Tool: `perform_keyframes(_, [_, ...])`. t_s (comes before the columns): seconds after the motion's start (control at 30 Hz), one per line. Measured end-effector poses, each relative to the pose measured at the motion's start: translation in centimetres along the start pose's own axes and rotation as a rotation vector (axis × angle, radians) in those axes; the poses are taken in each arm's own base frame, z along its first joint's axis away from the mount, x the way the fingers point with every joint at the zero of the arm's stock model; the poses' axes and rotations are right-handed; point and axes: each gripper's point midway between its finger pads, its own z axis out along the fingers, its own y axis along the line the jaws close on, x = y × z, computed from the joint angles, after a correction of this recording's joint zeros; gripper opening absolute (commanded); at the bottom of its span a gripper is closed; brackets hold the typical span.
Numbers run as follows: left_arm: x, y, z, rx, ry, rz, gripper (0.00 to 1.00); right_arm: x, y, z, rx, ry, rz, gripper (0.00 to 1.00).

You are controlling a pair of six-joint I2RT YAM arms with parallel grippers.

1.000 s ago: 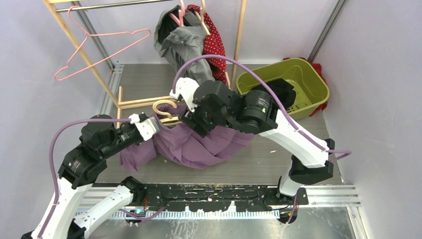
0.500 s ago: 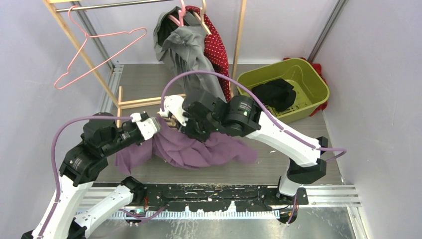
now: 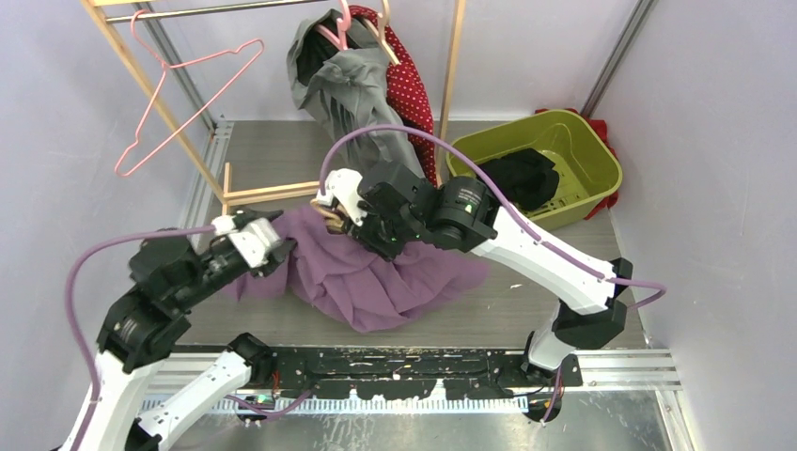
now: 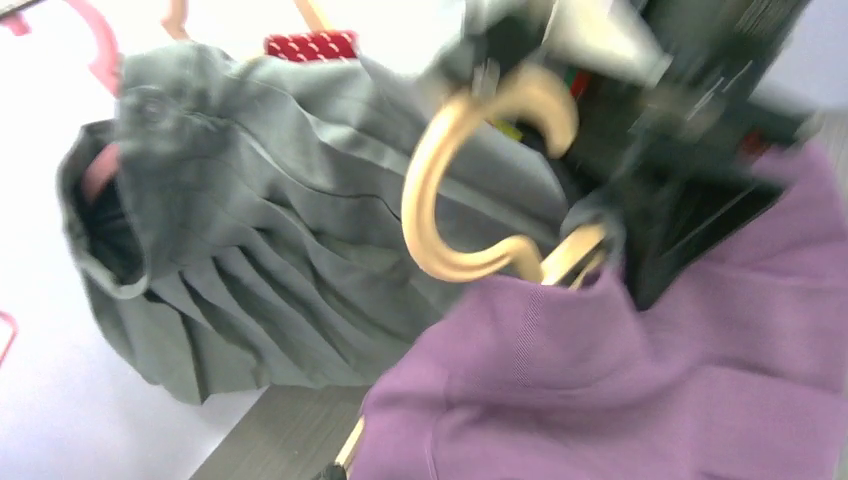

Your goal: Remove the skirt from the hanger

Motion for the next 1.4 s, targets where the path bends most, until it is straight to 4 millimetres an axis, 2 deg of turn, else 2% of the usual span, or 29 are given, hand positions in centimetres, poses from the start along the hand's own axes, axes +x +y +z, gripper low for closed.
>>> perform_keyframes(0.1, [-2.7, 0.6, -2.0, -0.047, -0.086, -0.072, 0.68, 1.3, -2.1, 0.9, 0.067, 0.050, 0.041, 0.01])
perform_keyframes(0.23, [-9.8, 1.7, -6.6, -0.072, -0.308, -0.120, 0.68, 3.0, -4.1, 1.8, 0.126, 0.122, 0.066, 0.01])
perform_keyframes(0.3, [-11.8, 1.7, -7.6, -0.062, -0.380, -0.134, 0.66, 3.2, -4.3, 1.9, 0.135, 0.134, 0.067, 0.01])
perform_keyframes(0.37, [-12.6, 1.5, -7.4, -0.038, -0.418, -0.150, 0.64, 3.3, -4.4, 2.0, 0.136, 0.136, 0.066, 0.01])
perform_keyframes(0.43, [-12.2, 0.9, -6.1, 0.003, -0.410, -0.175, 0.62, 3.2, -4.3, 1.9, 0.134, 0.135, 0.063, 0.01])
perform_keyframes(0.5, [-11.0, 0.4, -3.8, 0.047, -0.364, -0.208, 0.59, 3.3, -4.2, 1.9, 0.131, 0.137, 0.062, 0.01])
perform_keyframes(0.7, [-5.2, -0.9, 3.8, 0.135, -0.139, -0.322, 0.56, 3.3, -4.2, 1.5, 0.131, 0.136, 0.065, 0.01])
perform_keyframes(0.83, [-2.1, -2.0, 6.9, 0.171, -0.031, -0.390, 0.53, 3.2, -4.1, 1.1, 0.131, 0.127, 0.070, 0.01])
perform_keyframes(0.93, [-1.3, -2.1, 7.8, 0.174, -0.013, -0.406, 0.52, 3.1, -4.2, 0.4, 0.134, 0.115, 0.078, 0.01])
perform_keyframes(1.0, [-1.4, -1.9, 8.1, 0.161, -0.024, -0.409, 0.46, 3.0, -4.1, -0.1, 0.136, 0.101, 0.086, 0.01])
perform_keyframes(1.07, [-1.4, -1.5, 8.5, 0.141, -0.037, -0.409, 0.24, 2.9, -4.1, -0.7, 0.137, 0.089, 0.092, 0.01])
perform_keyframes(1.17, [-0.9, -1.1, 9.1, 0.108, -0.045, -0.408, 0.01, 3.1, -4.1, -1.3, 0.138, 0.090, 0.099, 0.01])
perform_keyframes(1.4, [1.3, -0.3, 9.9, 0.025, -0.009, -0.409, 0.00, 3.6, -4.2, -1.4, 0.151, 0.109, 0.119, 0.01])
